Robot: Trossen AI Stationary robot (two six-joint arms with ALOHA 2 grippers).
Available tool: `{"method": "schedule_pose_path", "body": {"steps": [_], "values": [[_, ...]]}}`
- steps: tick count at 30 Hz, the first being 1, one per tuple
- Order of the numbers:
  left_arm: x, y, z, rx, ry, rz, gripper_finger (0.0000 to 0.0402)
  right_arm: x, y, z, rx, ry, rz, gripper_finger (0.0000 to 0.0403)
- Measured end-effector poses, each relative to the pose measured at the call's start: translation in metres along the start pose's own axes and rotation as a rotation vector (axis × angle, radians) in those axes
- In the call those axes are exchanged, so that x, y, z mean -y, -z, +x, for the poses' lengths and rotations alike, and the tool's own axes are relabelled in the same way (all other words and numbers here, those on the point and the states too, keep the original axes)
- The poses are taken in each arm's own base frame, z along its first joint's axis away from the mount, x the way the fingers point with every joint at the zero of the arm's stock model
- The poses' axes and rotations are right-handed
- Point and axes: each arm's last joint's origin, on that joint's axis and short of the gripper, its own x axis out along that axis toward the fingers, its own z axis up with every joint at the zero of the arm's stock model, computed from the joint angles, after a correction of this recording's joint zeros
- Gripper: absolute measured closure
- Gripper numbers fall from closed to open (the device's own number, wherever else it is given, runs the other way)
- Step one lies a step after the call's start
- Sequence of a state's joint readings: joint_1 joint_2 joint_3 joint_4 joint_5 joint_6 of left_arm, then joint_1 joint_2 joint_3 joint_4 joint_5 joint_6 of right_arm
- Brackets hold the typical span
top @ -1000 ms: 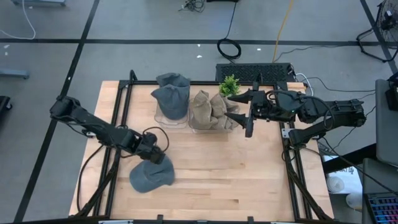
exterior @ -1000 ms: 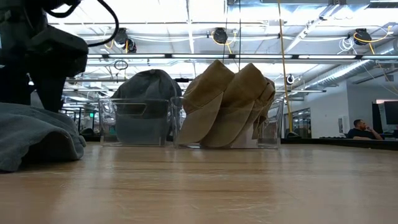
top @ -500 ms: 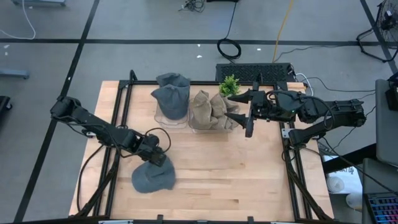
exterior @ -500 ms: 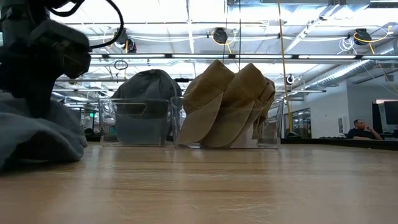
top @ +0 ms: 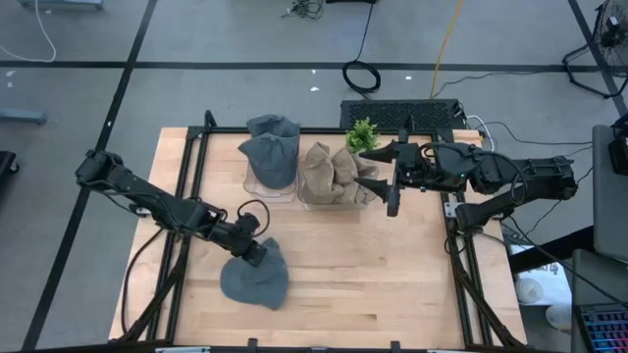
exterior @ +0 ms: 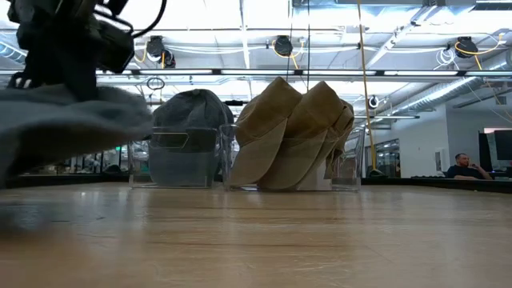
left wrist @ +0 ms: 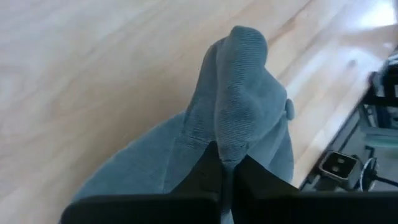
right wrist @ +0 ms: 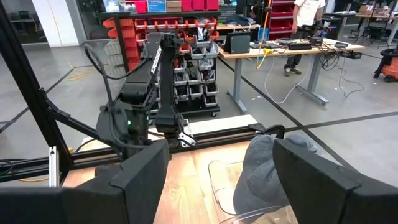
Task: Pick & Place hat
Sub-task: Put the blue cap into the left transparent bin
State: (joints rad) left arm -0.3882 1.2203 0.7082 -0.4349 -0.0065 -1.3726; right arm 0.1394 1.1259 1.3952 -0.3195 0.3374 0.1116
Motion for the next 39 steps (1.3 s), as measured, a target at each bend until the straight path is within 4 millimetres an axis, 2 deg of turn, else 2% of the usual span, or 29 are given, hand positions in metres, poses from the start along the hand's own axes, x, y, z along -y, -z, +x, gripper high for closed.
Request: {"method": "schedule_pose_path", "body": {"steps": [11, 18, 25, 30, 39], "values": [[-0.007, 0.0, -0.03, 0.029, 0.018, 0.108, 0.0399, 0.0, 0.0, 0.0, -0.001, 0.0, -0.001, 0.0124], [-0.009, 0.0, -0.053, 0.058, 0.107, 0.163, 0.0399, 0.0, 0.0, 0.0, -0.001, 0.001, 0.0, 0.0124], [-0.012, -0.002, -0.073, 0.175, 0.156, 0.258, 0.0399, 0.0, 0.0, 0.0, -0.001, 0.011, -0.001, 0.0124], [-0.014, -0.008, -0.084, 0.246, 0.186, 0.288, 0.0399, 0.004, 0.0, 0.0, 0.012, 0.115, -0.001, 0.0124], [-0.008, -0.022, -0.103, 0.418, 0.31, 0.404, 0.0399, 0.004, 0.001, 0.003, 0.004, 0.137, -0.033, 0.0124]]}}
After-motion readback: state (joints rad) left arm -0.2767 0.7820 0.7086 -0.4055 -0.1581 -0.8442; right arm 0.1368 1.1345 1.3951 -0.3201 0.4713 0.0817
